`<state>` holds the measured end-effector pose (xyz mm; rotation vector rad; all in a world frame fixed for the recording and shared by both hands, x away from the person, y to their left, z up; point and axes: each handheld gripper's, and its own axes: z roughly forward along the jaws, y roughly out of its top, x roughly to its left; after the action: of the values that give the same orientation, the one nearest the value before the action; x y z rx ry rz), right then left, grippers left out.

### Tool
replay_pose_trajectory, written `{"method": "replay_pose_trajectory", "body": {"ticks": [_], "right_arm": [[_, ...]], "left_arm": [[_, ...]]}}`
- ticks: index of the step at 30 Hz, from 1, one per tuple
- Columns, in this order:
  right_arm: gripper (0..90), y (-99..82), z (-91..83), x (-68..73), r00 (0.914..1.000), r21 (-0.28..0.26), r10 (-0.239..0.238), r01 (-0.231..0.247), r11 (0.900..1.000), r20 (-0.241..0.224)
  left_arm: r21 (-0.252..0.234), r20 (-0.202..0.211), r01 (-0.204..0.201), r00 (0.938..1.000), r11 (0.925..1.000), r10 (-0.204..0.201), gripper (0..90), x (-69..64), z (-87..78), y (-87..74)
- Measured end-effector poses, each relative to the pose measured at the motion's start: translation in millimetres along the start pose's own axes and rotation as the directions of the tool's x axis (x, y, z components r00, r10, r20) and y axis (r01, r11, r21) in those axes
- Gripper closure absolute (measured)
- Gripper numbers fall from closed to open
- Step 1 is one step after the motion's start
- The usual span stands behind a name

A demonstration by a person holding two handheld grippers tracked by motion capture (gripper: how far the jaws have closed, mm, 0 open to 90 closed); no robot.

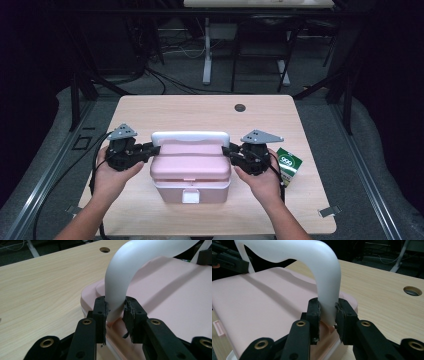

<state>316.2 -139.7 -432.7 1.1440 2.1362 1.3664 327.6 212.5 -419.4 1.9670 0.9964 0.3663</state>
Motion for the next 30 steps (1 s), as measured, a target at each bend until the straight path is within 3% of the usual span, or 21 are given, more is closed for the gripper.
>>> {"method": "replay_pose_trajectory", "body": {"ticks": [8,11,17,24,30], "right_arm": [[73.9,0.8,-0.3,-0.4,0.9999,0.001,0.007,-0.007,1.0000,-0.015],[73.9,1.6,-0.4,-0.8,0.9998,0.007,0.007,-0.007,1.0000,-0.017],[73.9,2.7,-0.3,-0.7,0.9998,0.009,0.009,-0.009,0.9999,-0.017],[73.9,4.1,-0.2,-2.0,0.9995,0.009,0.010,-0.010,0.9999,-0.029],[73.9,4.5,-0.2,-1.9,0.9997,0.010,0.011,-0.011,0.9999,-0.021]], "left_arm": [[-0.016,0.009,-0.009,0.9999,0.9998,0.009,74.0,1.1,-17.5,-10.3],[-0.016,0.015,-0.014,0.9998,0.9998,0.014,77.2,1.3,-29.9,-18.1],[-0.007,0.031,-0.024,0.9992,0.9997,0.025,82.9,-2.7,-38.4,-28.6],[0.028,0.044,-0.048,0.9979,0.9984,0.047,87.8,-9.1,-35.9,-41.4],[0.047,0.061,-0.035,0.9976,0.9983,0.032,89.8,-8.9,-31.1,-50.0]]}}
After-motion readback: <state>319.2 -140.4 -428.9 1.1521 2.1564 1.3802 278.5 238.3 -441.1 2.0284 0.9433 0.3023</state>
